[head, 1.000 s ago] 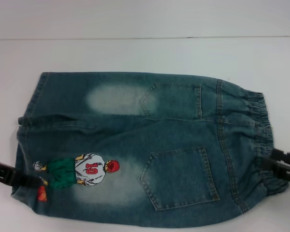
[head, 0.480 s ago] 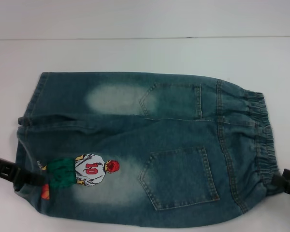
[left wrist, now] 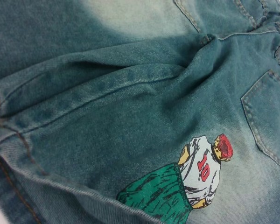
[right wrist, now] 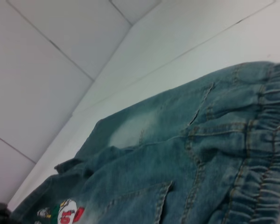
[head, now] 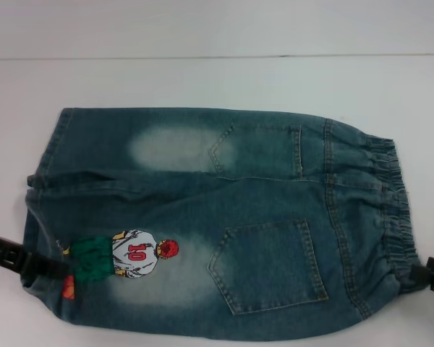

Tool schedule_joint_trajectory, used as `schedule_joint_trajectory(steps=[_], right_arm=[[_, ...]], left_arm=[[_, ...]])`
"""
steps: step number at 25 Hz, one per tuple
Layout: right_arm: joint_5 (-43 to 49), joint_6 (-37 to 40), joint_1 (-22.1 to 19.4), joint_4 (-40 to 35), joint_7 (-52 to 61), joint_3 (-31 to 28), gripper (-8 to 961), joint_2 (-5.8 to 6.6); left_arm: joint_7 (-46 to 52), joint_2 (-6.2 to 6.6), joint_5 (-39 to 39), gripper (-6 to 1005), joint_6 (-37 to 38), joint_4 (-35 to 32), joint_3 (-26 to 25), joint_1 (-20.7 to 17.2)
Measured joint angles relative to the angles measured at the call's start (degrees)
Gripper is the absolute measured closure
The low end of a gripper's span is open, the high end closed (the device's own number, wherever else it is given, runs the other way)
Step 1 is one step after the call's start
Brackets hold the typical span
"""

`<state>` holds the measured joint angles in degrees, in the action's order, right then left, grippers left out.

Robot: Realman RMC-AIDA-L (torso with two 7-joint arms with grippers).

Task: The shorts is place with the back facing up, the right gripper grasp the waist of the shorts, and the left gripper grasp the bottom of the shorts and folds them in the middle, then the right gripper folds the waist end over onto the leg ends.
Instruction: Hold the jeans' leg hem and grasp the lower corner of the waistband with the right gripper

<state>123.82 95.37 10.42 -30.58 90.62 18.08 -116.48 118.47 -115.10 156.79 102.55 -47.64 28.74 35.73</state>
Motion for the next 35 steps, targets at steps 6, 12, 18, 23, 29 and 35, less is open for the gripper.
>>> schedule_joint_trajectory(steps=[6, 12, 18, 23, 29, 35], right_arm=[[0.10, 0.20, -0.63, -0.32, -0.11, -2.33, 37, 0.22], [0.60, 0.01, -0.43, 0.19, 0.21, -1.94, 38, 0.65], [2.68, -0.15, 0.35, 0.24, 1.26, -2.18, 38, 0.65], [2.78, -0.03, 0.58, 0.26, 2.06, -2.02, 38, 0.69], [3.73, -0.10, 1.89, 0.26, 2.70, -1.80, 38, 0.81], [4.11, 0.42, 3.10, 0.26, 2.26, -1.75, 38, 0.57]], left_arm=[[0.00, -0.03, -0.15, 978, -0.30, 0.47, -0.01, -0.03], [0.00, -0.03, -0.61, 978, -0.34, 0.47, -0.01, 0.06], [0.00, -0.03, -0.62, 978, -0.34, 0.45, -0.01, 0.09], [-0.06, -0.03, -0.69, 978, -0.48, 0.44, -0.01, 0.12], [-0.10, -0.03, -0.71, 978, -0.78, 0.44, 0.00, 0.13], [-0.08, -0.03, -0.71, 979, -0.82, 0.44, 0.00, 0.13]])
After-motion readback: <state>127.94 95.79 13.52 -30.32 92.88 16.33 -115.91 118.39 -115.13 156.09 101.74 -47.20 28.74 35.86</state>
